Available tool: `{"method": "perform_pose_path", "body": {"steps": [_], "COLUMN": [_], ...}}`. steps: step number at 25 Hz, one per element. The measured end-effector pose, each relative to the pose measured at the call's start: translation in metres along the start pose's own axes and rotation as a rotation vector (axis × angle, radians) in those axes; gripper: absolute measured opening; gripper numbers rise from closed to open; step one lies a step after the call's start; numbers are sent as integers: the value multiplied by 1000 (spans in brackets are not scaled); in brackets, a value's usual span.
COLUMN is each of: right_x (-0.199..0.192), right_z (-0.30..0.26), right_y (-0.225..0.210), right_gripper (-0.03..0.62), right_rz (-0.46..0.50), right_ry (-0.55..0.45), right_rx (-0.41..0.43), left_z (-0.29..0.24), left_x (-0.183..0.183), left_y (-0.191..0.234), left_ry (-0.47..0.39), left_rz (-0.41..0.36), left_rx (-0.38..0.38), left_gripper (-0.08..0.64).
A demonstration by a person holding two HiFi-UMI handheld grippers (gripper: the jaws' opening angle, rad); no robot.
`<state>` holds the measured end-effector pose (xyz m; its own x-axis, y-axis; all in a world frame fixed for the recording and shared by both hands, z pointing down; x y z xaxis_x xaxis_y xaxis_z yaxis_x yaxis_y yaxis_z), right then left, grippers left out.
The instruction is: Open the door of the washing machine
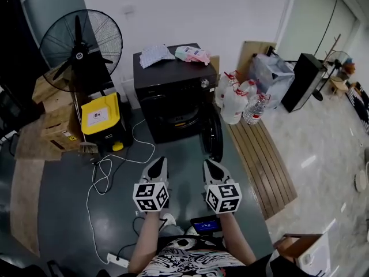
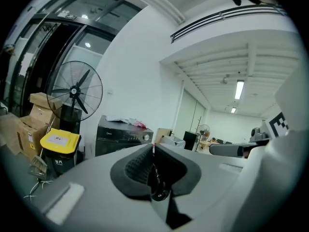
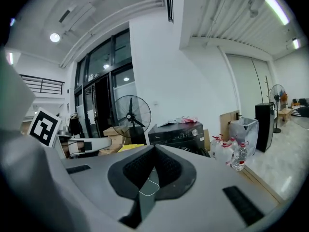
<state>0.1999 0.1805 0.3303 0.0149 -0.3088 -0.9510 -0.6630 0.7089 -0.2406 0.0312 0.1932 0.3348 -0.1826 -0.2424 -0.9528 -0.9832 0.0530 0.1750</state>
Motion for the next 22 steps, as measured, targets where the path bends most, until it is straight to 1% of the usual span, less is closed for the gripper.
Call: {"method": "perform_pose_path", "body": {"steps": [4,7,9,13,17,22], "right_x": [-4,-5,-5,-3,-3,-5], "right_z": [9,13,14,12,12,11], "right_y": [-3,-5,-7,-7,-7,-10], "right_gripper": [2,2,2,2,2,2], "right_rz": [-4,-22,-36,-50,-70,-78], "right_ry": [-2,-27,-25,-36,-50,-41], "right_rx": [-10,-30,-36,-30,-26,-28], "left_z": [5,6,6,8,11,8], "left_x": [-3,-2,2,6,5,5], "left_y": [3,8,11,14,19,22], "left_ry": [-6,-17,-28,-33,-38,-37], "left_rz": [-17,-6,2,1,21,10], "left_rx": [18,30,39,38,44,56], "left_gripper": [12,12,12,12,12,12]}}
Point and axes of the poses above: the fingertips, and each gripper's own axes: z backward along the fingers, y to its left, x out of its top, the point moved 2 cm from there along z, backward along the fingers, and after that the axes turned 14 degrees about x, right-handed, at the moved point
